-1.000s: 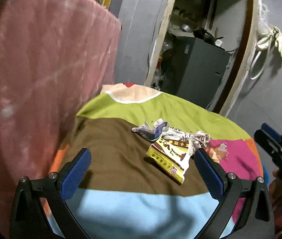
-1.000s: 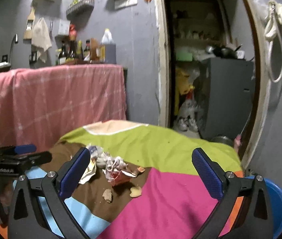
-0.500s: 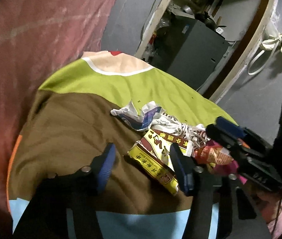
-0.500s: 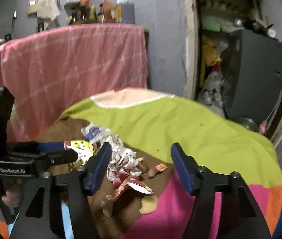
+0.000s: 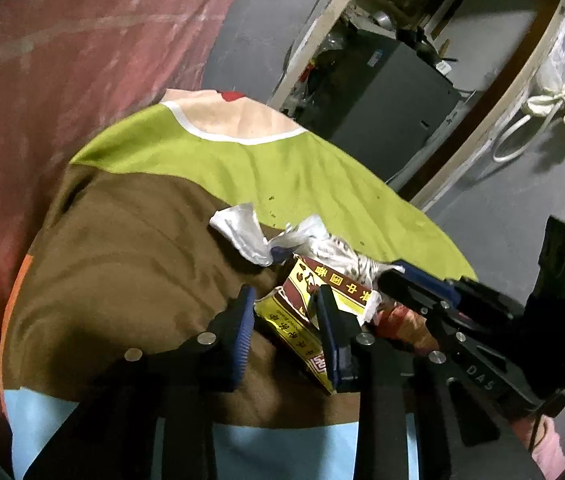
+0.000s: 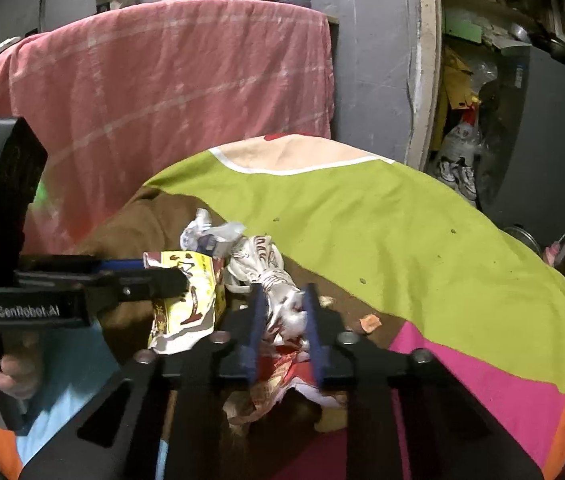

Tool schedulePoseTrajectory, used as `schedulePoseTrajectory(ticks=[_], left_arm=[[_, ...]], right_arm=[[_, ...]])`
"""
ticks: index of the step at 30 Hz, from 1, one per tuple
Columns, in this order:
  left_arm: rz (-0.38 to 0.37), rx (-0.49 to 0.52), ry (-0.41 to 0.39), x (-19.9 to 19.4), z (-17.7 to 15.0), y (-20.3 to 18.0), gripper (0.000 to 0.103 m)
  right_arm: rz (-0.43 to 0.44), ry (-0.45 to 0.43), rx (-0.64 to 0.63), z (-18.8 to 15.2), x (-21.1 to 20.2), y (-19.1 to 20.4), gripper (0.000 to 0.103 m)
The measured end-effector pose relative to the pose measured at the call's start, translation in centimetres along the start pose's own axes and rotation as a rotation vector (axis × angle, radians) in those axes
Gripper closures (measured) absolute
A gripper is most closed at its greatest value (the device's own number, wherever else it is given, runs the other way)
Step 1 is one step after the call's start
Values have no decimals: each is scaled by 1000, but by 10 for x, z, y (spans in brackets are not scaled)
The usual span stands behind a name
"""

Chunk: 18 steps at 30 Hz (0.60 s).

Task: Collect trash
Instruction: 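Grasp the yellow box with the left tool while the right tool grasps the white string bundle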

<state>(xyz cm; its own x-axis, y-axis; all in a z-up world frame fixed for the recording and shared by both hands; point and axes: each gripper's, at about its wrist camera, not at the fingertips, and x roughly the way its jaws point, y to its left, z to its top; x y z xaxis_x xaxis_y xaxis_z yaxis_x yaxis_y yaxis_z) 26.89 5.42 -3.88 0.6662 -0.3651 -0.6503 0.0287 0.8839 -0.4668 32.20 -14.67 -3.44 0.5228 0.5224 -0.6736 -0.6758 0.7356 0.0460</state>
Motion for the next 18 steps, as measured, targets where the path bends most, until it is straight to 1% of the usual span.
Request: schedulePoseTrajectory(ticks=[2, 5, 8, 10, 13, 15, 16, 18], left_arm=[[-2, -1, -17, -7, -2, -4, 79], [-12, -1, -55, -20, -5, -11, 79], [-11, 38, -114, -34, -9, -28, 80], [-18, 64, -162, -44, -11, -41, 80], [-25, 121, -259, -59, -14, -70, 80], [-30, 160, -319, -66, -15, -91, 80], [-36, 174, -354, -69, -16, -102, 80], [-54, 192, -404, -74, -18, -121, 80]], right_arm=[[-18, -24, 2, -2, -9, 1, 96], [-51, -85, 8, -6, -28, 3, 97], [-92, -162, 24, -9, -52, 2, 97], [-125, -218, 43, -10, -69, -1, 97], [-162, -331, 82, -14, -102, -8, 97], [-208, -415, 95, -18, -128, -12, 97], [-220, -443, 99, -19, -137, -13, 97], [-269, -520, 103, -23, -161, -14, 97]])
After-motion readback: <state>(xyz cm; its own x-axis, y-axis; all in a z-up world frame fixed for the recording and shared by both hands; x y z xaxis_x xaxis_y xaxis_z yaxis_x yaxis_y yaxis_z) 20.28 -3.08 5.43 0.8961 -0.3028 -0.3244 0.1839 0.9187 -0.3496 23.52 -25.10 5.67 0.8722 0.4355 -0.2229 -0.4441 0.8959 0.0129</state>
